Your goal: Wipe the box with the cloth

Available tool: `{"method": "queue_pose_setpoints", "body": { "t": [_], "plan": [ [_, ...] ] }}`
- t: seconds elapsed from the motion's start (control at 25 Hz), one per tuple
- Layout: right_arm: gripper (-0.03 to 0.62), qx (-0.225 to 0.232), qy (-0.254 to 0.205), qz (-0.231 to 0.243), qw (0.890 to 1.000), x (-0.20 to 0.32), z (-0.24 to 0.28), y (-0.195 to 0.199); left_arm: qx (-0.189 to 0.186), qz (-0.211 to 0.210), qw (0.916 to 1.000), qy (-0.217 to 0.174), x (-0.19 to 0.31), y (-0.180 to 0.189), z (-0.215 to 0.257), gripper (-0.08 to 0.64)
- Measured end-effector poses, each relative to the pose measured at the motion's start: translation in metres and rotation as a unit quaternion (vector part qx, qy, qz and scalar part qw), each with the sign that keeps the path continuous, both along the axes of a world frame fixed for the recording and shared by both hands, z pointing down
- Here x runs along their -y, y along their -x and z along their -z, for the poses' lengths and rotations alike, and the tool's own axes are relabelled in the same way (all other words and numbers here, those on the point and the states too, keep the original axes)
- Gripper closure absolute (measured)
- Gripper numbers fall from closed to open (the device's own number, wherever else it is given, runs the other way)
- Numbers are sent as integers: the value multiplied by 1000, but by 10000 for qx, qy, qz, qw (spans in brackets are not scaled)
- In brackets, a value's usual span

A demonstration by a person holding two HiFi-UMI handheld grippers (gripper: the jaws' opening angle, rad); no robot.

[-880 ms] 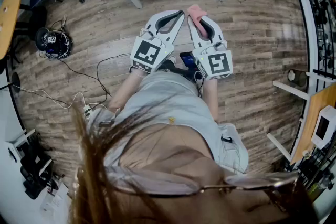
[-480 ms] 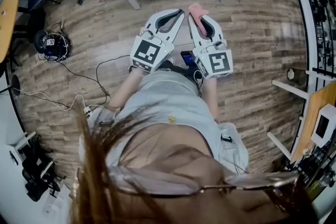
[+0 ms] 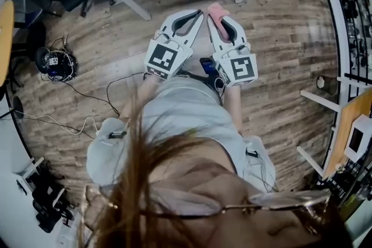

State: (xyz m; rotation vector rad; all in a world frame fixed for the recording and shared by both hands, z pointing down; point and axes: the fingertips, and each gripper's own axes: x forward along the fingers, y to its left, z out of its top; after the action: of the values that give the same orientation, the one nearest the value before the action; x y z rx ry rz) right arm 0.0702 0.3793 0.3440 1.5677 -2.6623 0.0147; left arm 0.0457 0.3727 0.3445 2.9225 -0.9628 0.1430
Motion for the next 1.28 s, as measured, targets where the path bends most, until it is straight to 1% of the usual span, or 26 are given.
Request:
{"method": "queue_pose_setpoints", "body": {
  "t": [0.28,0.6,0.96,1.28],
  "plan": [
    [552,-45,-47,-123,9999,73,6,3,-90,-163,9998,-56,72,0,5,523],
    [552,-90,-59,-177,9998,139,7,18,-56,-158,9999,-21,139,19,2,523],
    [552,16,58,-195,9998,175,-2,37,-3,-114,9999,108,176,41,-7,523],
    [552,-9,143,-118,9998,201,-8,39,-28,55,9998,193,201,44,-10,523]
  ]
}}
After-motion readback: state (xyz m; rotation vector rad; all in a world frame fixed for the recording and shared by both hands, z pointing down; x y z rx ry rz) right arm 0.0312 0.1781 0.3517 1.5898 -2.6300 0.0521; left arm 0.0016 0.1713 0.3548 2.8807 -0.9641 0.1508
